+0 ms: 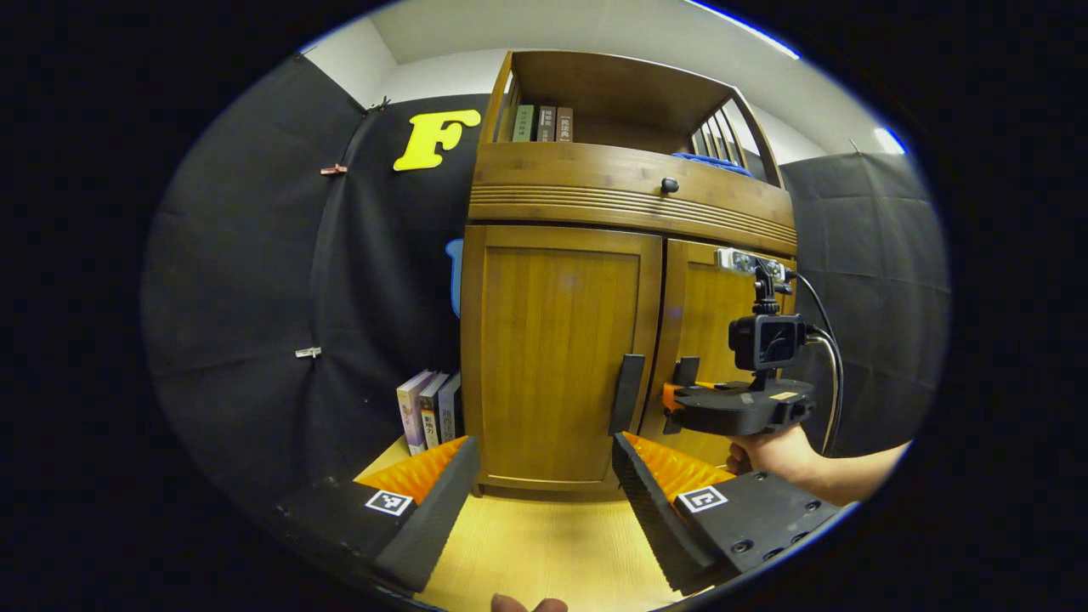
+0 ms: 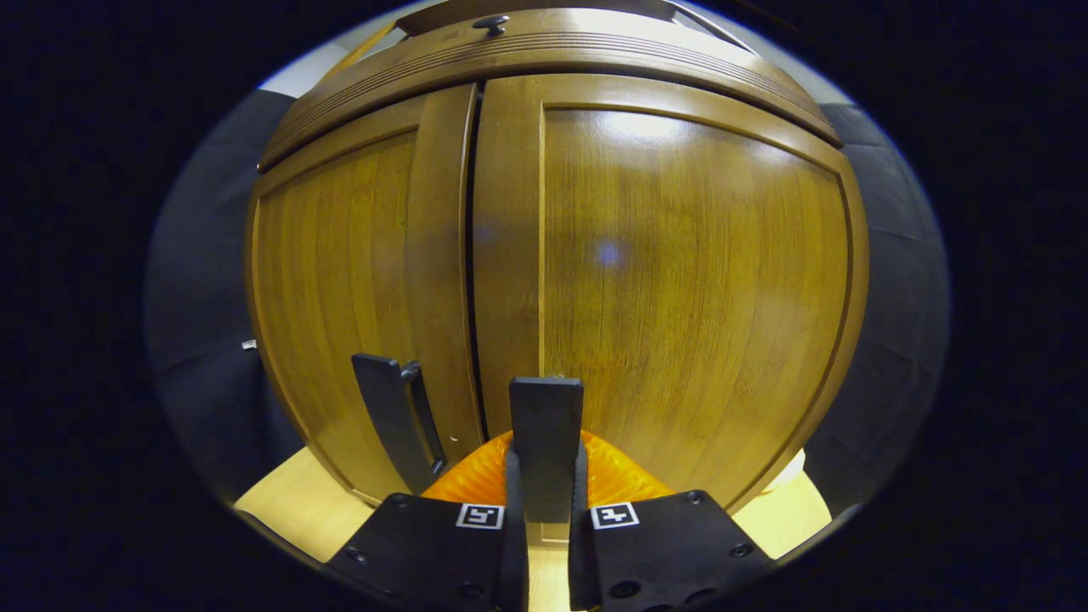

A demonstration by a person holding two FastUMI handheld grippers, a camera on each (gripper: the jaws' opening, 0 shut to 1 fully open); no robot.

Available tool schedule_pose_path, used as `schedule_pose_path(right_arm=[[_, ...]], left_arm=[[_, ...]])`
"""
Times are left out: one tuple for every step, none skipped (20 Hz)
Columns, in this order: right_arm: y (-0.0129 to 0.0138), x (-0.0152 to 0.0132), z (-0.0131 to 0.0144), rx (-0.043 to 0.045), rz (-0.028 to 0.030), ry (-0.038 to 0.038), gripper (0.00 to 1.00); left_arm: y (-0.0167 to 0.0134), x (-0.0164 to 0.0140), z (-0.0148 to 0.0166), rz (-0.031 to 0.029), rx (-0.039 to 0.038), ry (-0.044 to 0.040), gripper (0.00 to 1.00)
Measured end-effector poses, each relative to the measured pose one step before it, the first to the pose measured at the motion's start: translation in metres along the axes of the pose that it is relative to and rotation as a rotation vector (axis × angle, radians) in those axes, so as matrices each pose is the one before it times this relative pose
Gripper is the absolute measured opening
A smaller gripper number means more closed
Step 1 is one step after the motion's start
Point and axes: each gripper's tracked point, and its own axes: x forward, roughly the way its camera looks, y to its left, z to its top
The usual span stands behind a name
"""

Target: Open the right door of the double-door shoe cabinet with the right hand, and open the left door with the left hand.

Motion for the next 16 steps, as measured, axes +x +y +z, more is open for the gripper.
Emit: schedule_pose_path(right_arm=[[0.00067,-0.00601,-0.00004,0.00637,0.01628,0.01090,0.22],[-0.00002,-0.00354,0.00224,-0.00727,0.01120,-0.00320,0.22],[-0.00009,-0.00202,0.00055,-0.00751,0.00843,0.00073,0.22],[0.00074,0.00272,0.00331,0.00856,0.00708,-0.00766,0.22],[-0.00038,0.00171,-0.00097,0.00823,0.00679,-0.00038,0.22],[0.00112,0.00078,0.00006,0.00836,0.00826,-0.00249,0.22],[0.00091,-0.00099,0.00054,0.00518,0.00589,0.00279,0.22],[0.00012,-0.00120,0.00104,0.00102,0.00543,0.00210,0.22],[0.00014,-0.00142,0.00211,-0.00019,0.00624,0.00452,0.22],[0.00028,0.00033,0.00094,0.00185,0.00450,0.00247,0.22],[-0.00072,-0.00076,-0.00138,0.00332,0.00275,0.00512,0.22],[-0.00055,-0.00036,0.00000,0.00516,-0.00365,0.00115,0.22],[-0.00098,0.00148,0.00068,0.00809,-0.01172,-0.00364,0.22],[-0.00159,0.00097,0.00011,0.00943,-0.01359,-0.00519,0.22],[-0.00205,0.00125,0.00105,0.01459,-0.01793,-0.00756,0.22],[-0.00310,0.00087,-0.00044,0.01713,-0.01914,-0.00527,0.22]], left_arm=[[0.00121,0.00074,0.00102,-0.00242,-0.00855,-0.00021,0.99],[0.00093,0.00053,0.00108,-0.00274,-0.00775,-0.00054,0.98],[-0.00087,-0.00114,-0.00037,-0.00374,-0.00566,0.00215,0.98],[-0.00100,-0.00012,0.00089,-0.00539,-0.00171,0.00072,0.98],[-0.00074,-0.00110,0.00104,-0.00483,0.00197,-0.00320,0.98],[-0.00031,-0.00105,0.00245,-0.00572,0.00593,-0.00494,0.98],[-0.00083,-0.00010,0.00174,-0.00504,0.00799,-0.00530,0.98],[0.00015,-0.00003,0.00185,-0.00537,0.00716,-0.00543,0.98],[-0.00108,-0.00182,0.00037,-0.00676,0.00517,-0.00369,0.98],[-0.00107,-0.00073,0.00153,-0.00795,0.00349,-0.00209,0.98],[-0.00180,-0.00171,0.00086,-0.00900,0.00337,-0.00299,0.98],[-0.00118,-0.00162,0.00193,-0.00994,0.00375,-0.00468,0.98],[-0.00095,-0.00149,0.00097,-0.00758,0.00439,-0.00329,0.98],[-0.00169,-0.00135,0.00027,-0.00913,0.00384,-0.00033,0.97],[-0.00194,-0.00161,-0.00046,-0.00870,0.00307,0.00096,0.97],[-0.00121,-0.00065,0.00015,-0.00866,0.00226,0.00143,0.97]])
